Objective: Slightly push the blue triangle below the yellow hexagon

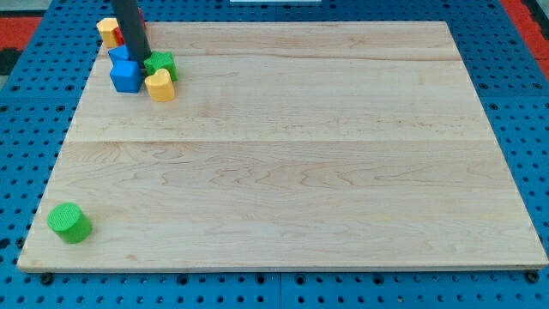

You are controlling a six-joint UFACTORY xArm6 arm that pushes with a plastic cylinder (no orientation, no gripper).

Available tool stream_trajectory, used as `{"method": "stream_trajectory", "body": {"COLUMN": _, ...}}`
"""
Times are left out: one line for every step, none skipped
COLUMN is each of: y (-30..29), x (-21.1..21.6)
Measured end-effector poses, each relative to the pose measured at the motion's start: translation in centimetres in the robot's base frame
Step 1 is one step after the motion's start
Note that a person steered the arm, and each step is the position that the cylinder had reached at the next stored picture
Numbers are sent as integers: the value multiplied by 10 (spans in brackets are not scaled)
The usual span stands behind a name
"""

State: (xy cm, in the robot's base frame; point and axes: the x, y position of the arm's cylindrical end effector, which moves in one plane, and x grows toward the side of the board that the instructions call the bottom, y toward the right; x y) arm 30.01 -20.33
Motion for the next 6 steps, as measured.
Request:
{"method": "stream_trajectory", "body": {"y": 3, "x": 36}}
{"method": "stream_trajectory", "body": {"y": -4, "x": 68}}
{"method": "stream_trajectory", "body": {"y": 0, "x": 57}}
{"method": "stream_trajectory", "body": {"y": 8, "x": -12}}
{"method": "stream_trajectory", "body": {"y": -22, "x": -22}}
{"method": "stream_trajectory", "body": {"y": -22, "x": -22}}
